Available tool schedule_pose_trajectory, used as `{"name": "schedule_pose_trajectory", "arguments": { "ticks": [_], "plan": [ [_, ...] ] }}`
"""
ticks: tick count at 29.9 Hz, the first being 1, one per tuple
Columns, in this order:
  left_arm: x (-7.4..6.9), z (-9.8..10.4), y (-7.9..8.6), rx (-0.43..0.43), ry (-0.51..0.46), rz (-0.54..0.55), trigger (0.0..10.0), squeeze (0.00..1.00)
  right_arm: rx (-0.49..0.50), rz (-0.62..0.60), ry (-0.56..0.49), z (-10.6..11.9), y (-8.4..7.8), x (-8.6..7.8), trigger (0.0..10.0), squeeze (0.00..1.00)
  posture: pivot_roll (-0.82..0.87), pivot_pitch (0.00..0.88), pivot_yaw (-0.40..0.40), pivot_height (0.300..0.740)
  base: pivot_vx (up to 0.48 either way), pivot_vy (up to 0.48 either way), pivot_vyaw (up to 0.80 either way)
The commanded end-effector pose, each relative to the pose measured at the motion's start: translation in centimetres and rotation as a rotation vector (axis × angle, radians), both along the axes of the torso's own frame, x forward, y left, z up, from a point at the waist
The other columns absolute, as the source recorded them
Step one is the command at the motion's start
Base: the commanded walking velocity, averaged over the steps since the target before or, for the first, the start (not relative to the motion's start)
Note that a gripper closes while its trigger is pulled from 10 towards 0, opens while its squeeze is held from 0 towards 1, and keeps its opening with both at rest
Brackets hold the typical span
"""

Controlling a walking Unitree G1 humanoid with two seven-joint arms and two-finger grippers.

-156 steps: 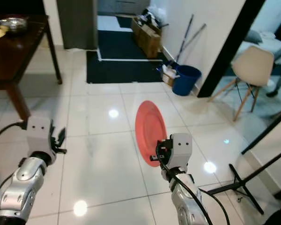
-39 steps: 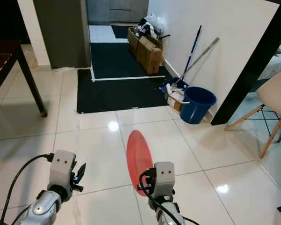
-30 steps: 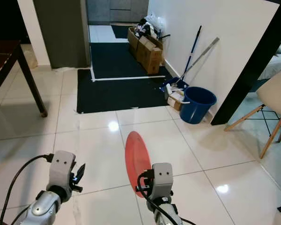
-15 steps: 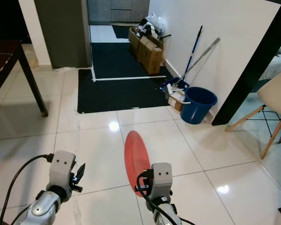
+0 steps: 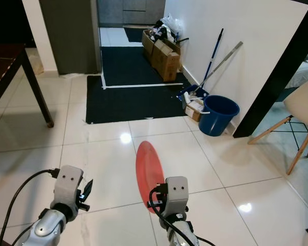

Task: Setting the table

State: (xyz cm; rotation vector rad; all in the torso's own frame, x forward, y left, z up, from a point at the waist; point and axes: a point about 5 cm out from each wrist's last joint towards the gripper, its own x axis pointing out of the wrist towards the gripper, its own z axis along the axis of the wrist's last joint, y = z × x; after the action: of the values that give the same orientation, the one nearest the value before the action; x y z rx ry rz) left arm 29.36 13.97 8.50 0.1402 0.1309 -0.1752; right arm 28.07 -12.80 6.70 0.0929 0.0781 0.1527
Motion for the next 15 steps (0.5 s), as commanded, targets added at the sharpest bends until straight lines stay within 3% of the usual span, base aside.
{"name": "schedule_pose_trajectory", "arguments": {
  "ticks": [1,15],
  "plan": [
    [-0.3,-0.67,-0.01,0.0,0.025,0.002,10.0,0.0,-0.004,0.002,0.003,-0.26,0.17,-0.16,10.0,0.0,0.14,0.088,0.043,0.74,0.0,0.0,0.0],
    [-0.27,-0.7,-0.2,-0.002,0.024,0.001,10.0,0.0,-0.02,0.007,0.009,-0.58,0.21,-0.27,10.0,0.0,0.15,0.09,0.038,0.74,0.0,0.0,0.0]
  ]
}}
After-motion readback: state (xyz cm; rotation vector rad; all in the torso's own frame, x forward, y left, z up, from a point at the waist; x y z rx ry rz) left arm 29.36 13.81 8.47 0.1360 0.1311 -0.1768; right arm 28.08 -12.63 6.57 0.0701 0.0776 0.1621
